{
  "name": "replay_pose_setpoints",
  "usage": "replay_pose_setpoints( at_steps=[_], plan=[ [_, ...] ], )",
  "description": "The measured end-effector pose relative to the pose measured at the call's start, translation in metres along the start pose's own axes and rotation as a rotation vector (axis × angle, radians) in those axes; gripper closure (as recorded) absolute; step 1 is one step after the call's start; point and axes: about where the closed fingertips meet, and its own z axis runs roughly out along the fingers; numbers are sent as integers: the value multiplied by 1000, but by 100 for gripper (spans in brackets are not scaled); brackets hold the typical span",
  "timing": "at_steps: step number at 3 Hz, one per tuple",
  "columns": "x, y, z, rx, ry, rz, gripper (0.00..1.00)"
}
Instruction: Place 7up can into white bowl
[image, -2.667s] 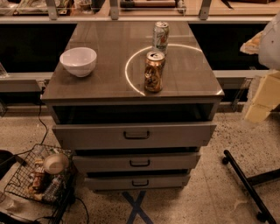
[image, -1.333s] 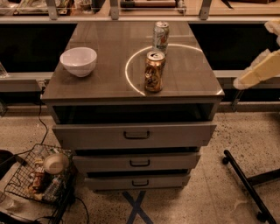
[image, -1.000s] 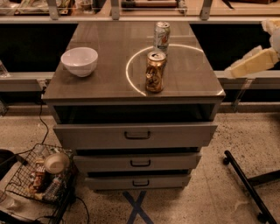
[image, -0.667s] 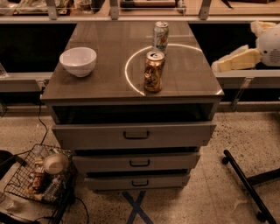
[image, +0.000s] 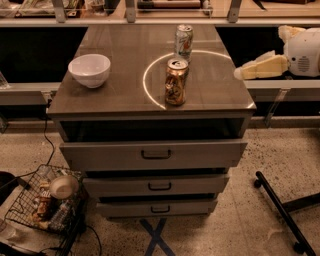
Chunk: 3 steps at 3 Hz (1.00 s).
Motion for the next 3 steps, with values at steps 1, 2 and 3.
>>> replay_pose_setpoints(
  at_steps=[1, 2, 3],
  plan=[
    [-3, -6, 22, -6, -65, 32, 0],
    [-11, -28, 93, -41, -269, 138, 0],
    [-19, -39, 130, -70, -355, 178, 0]
  ],
)
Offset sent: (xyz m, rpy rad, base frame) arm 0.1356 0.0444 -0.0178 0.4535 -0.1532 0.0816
